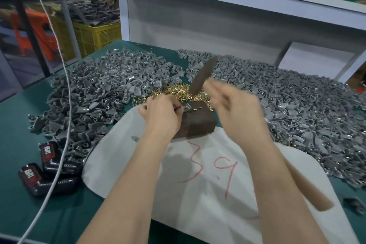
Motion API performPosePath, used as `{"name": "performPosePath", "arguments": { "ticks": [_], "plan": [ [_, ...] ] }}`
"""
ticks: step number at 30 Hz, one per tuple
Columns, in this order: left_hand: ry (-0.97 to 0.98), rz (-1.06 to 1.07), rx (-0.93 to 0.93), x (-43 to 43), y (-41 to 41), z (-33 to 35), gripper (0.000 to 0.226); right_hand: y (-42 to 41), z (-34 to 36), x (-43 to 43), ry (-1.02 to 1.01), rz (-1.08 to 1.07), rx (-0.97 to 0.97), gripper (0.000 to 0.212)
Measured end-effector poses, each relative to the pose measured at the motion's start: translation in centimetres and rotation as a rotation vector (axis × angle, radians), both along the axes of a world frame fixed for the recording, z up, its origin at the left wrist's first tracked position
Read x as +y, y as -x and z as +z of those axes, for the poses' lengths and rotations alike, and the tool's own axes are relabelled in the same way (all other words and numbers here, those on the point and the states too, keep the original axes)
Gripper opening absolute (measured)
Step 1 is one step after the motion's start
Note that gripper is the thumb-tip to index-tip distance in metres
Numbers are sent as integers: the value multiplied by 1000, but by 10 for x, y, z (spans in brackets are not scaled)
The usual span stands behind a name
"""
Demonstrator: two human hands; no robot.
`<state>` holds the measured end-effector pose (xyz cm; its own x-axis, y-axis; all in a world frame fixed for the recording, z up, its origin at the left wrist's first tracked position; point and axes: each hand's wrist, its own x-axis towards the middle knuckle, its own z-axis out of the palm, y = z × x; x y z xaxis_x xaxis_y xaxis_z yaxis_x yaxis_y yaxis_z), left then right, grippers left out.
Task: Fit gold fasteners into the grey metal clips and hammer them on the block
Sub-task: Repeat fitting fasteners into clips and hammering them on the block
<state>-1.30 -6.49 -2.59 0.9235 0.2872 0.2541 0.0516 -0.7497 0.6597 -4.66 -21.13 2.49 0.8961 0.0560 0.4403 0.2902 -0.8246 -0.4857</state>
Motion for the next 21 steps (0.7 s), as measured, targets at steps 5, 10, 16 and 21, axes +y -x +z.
{"name": "performPosePath", "arguments": {
  "ticks": [5,10,16,21],
  "plan": [
    [-36,3,1,1,0,0,8,-2,-3,0,32,-17,-22,40],
    [-40,11,-10,0,-1,-1,10,-3,-9,3,150,22,103,42],
    [-29,12,-24,-1,-3,-2,10,-4,-3,4,-118,66,-102,42],
    [-42,12,-10,-1,-1,-1,10,-4,-11,5,92,-25,32,40]
  ]
}}
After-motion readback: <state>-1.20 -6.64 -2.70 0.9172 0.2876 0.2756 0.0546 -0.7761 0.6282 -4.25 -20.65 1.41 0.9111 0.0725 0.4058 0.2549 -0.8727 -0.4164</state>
